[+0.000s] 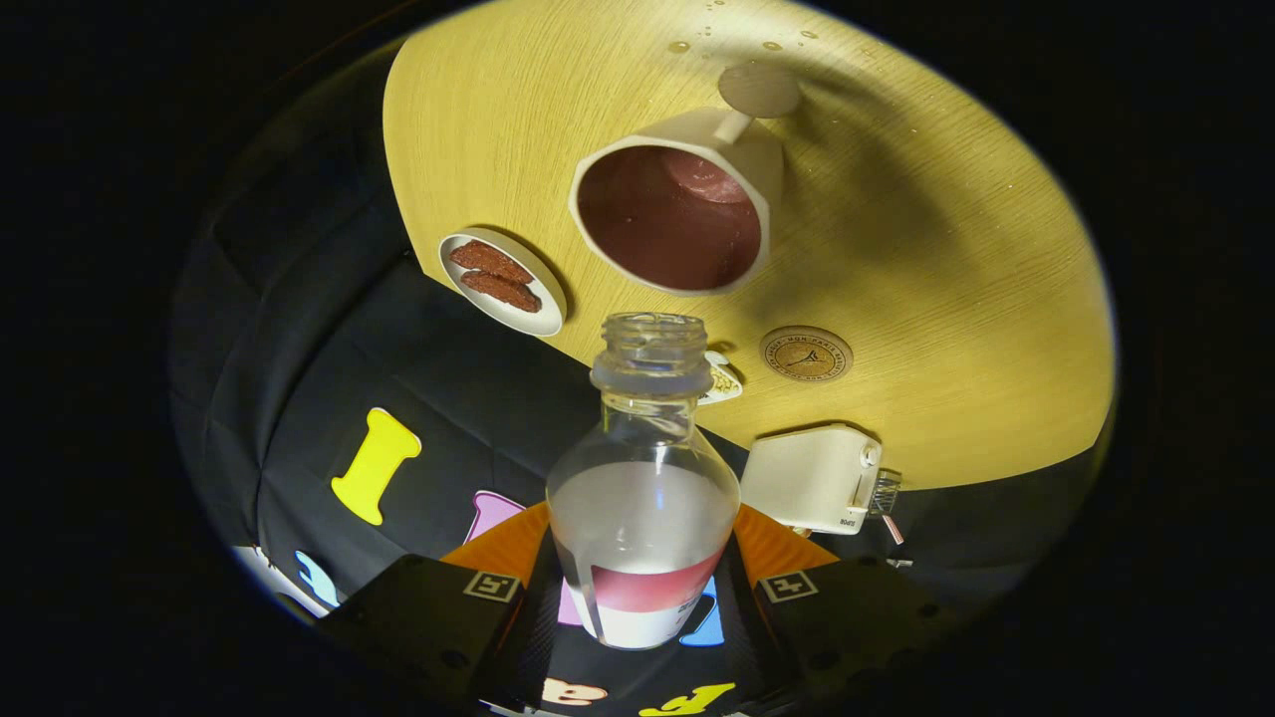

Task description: Take the bottle from table, then pour the juice into the cup, finally place the bottle on the coaster

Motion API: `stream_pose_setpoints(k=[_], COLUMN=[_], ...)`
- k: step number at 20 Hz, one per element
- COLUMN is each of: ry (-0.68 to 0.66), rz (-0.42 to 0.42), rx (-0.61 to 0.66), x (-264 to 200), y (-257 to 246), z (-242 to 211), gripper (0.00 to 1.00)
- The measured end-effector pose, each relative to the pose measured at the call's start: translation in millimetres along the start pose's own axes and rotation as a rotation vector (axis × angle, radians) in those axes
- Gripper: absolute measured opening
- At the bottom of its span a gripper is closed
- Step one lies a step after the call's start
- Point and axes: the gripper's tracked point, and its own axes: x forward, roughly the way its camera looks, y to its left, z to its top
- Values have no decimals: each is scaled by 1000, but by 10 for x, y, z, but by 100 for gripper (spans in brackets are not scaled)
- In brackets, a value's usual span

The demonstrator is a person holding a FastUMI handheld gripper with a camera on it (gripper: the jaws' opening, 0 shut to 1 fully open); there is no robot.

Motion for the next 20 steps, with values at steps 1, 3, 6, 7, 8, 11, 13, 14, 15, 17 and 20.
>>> stream_pose_setpoints(k=[1,3,6,7,8,11,13,14,15,17,20], ry=[-7,-24,-62,-72,-79,-95,-106,-116,-128,-148,-110], rz=[14,49,85,97,104,108,111,121,132,138,133], rx=[-9,-61,-201,-249,-300,-515,-663,-743,-831,-1026,-1330], x=[-23,-71,-195,-231,-275,-362,-410,-460,-497,-561,-672], y=[23,73,26,-6,-43,-217,-332,-350,-386,-508,-761], z=[-18,-60,-146,-169,-203,-251,-250,-281,-262,-241,-354], gripper=[72,72,72,72,72,72,72,72,72,71,71])
